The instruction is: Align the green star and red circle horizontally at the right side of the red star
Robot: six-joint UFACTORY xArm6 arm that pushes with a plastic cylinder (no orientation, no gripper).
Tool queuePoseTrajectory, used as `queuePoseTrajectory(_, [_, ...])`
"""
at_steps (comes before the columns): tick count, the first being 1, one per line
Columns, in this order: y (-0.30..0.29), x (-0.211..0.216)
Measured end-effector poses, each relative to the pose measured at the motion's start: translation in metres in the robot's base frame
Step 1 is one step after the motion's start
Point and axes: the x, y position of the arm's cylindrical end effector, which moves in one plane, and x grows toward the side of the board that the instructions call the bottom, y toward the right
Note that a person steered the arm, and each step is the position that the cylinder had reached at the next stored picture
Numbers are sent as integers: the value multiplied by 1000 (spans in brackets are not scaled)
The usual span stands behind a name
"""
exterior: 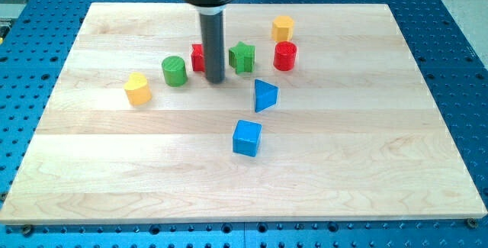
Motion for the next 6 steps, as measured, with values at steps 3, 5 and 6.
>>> queuePoseTrajectory(3, [134, 12])
queuePoseTrajectory(5, [207, -43])
queuePoseTrajectory(6, [172, -64])
